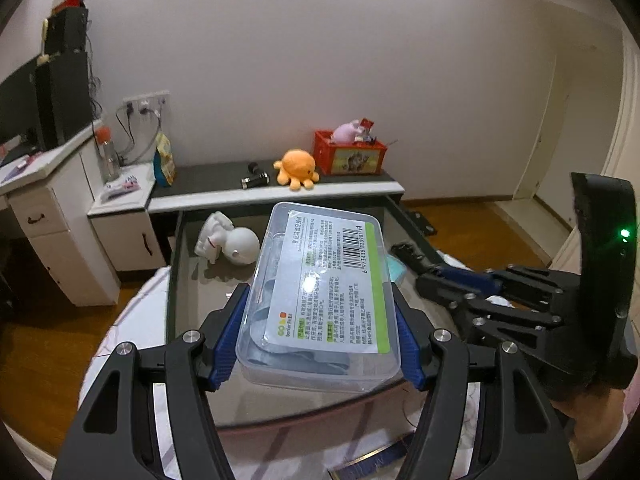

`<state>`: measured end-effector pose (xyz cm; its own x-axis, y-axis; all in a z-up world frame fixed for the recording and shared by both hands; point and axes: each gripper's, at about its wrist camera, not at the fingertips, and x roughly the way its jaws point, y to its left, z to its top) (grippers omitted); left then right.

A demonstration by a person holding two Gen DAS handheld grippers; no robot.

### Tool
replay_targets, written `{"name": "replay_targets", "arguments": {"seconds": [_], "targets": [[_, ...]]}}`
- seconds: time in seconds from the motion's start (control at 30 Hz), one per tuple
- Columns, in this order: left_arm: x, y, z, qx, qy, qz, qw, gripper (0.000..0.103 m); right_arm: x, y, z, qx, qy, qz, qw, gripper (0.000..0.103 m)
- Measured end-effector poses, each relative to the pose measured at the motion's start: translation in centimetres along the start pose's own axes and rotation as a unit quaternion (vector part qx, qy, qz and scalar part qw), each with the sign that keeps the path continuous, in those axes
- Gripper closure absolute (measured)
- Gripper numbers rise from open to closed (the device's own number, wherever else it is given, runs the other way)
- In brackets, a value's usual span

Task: Organize rigid objects
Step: 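Carry the plastic box and hair clip into the pink tray and release, then move both tools back over the remaining bed items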

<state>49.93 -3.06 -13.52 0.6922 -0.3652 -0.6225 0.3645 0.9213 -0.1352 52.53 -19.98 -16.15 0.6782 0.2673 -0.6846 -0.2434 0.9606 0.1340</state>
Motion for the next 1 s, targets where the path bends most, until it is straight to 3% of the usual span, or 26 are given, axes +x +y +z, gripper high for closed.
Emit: {"name": "replay_targets", "arguments": {"seconds": [0.37, 0.6, 0.83, 0.9, 0.97, 1.0], "targets": [[5.5, 0.6, -1.6, -0.001, 0.072, -0.009, 0.9974, 0.037, 5.4, -0.4, -0.9, -0.005, 0.083, 0.016, 0.996, 0.083], [7.2, -0.1, -2.1, 0.012, 0.095, 0.002, 0.9954, 0.038, 6.6, -1.3, -1.2, -0.001, 0.105, -0.007, 0.994, 0.083], [7.2, 0.6, -2.3, 0.004, 0.098, 0.003, 0.9951, 0.037, 6.5, -1.2, -1.2, -0.008, 0.1, -0.02, 0.995, 0.083], [6.6, 0.9, -2.3, -0.003, 0.093, -0.002, 0.9956, 0.034, 6.4, -1.2, -1.2, -0.004, 0.099, -0.018, 0.995, 0.083], [5.7, 1.4, -2.3, -0.015, 0.086, -0.002, 0.9962, 0.02, 6.3, -1.1, -1.3, 0.007, 0.103, 0.001, 0.995, 0.083], [4.8, 1.6, -2.3, -0.02, 0.075, -0.003, 0.997, 0.019, 6.3, -1.1, -1.4, 0.011, 0.102, 0.005, 0.995, 0.082]]}}
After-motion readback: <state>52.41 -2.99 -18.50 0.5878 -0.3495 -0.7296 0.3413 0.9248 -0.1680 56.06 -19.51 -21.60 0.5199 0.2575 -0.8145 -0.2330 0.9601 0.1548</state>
